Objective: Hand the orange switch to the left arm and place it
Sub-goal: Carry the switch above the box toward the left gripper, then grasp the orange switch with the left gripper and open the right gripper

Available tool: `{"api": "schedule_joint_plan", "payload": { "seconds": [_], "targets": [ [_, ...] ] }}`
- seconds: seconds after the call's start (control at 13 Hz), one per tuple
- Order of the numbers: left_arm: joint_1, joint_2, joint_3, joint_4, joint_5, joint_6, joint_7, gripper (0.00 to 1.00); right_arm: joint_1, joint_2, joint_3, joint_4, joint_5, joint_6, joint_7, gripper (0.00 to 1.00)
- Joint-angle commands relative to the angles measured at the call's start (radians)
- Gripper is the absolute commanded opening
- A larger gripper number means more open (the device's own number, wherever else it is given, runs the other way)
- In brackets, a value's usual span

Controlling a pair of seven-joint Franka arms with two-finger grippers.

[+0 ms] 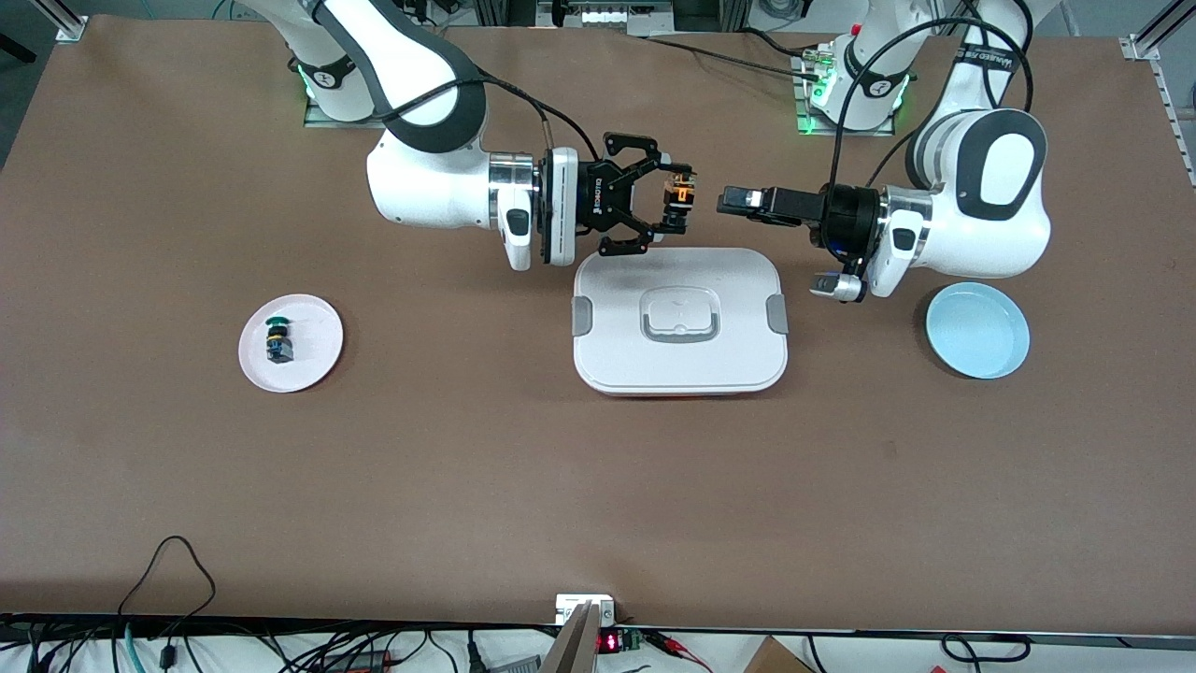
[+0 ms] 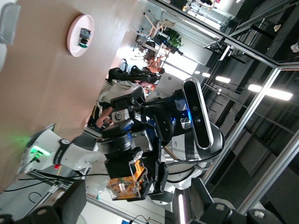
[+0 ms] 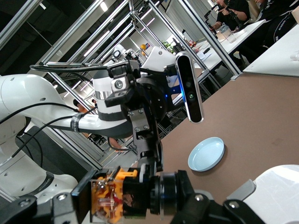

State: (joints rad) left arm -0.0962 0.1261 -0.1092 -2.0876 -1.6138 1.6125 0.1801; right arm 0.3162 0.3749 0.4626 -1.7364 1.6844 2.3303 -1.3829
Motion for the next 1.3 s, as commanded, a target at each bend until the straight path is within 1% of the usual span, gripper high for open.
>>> {"api": "schedule_joint_plan", "payload": {
  "seconds": [0.0,0.08,0.15,0.23,0.38,0.46,0.54,0.61,0.77,0.84,1.23],
  "targets": [
    [-0.002,-0.007,-0.053,-0.052,-0.090,0.021,0.028,0.98,0.009,0.019,0.001,0.031,0.021,0.011,-0.004,0.15],
    [-0.002,-0.006,-0.064,-0.052,-0.092,0.044,0.028,0.97,0.009,0.021,0.001,0.031,0.017,0.011,-0.013,0.15],
    [-0.002,-0.005,-0.064,-0.052,-0.093,0.050,0.028,0.93,0.009,0.021,0.001,0.031,0.015,0.011,-0.036,0.15],
    [-0.002,0.000,-0.066,-0.051,-0.095,0.050,0.030,0.87,0.009,0.021,0.001,0.029,0.015,0.011,-0.057,0.15],
    [-0.002,0.004,-0.064,-0.048,-0.095,0.050,0.030,0.62,0.007,0.021,0.001,0.028,0.012,0.011,-0.082,0.15],
    [-0.003,0.006,-0.066,-0.048,-0.095,0.049,0.030,0.52,0.007,0.021,0.001,0.026,0.011,0.009,-0.085,0.15],
    [-0.007,0.007,-0.069,-0.048,-0.095,0.050,0.030,0.46,0.006,0.021,-0.001,0.024,0.009,0.009,-0.097,0.15],
    [-0.007,0.019,-0.078,-0.045,-0.095,0.049,0.032,0.45,0.006,0.021,-0.001,0.023,0.011,0.009,-0.113,0.15],
    [-0.007,0.029,-0.078,-0.038,-0.110,0.049,0.038,0.34,0.004,0.021,-0.001,0.023,0.011,0.009,-0.113,0.15],
    [-0.007,0.029,-0.078,-0.037,-0.110,0.049,0.038,0.32,0.004,0.021,-0.001,0.023,0.011,0.009,-0.113,0.15],
    [-0.008,0.030,-0.078,-0.035,-0.110,0.049,0.038,0.32,0.006,0.021,-0.001,0.023,0.014,0.011,-0.113,0.16]
  ]
}}
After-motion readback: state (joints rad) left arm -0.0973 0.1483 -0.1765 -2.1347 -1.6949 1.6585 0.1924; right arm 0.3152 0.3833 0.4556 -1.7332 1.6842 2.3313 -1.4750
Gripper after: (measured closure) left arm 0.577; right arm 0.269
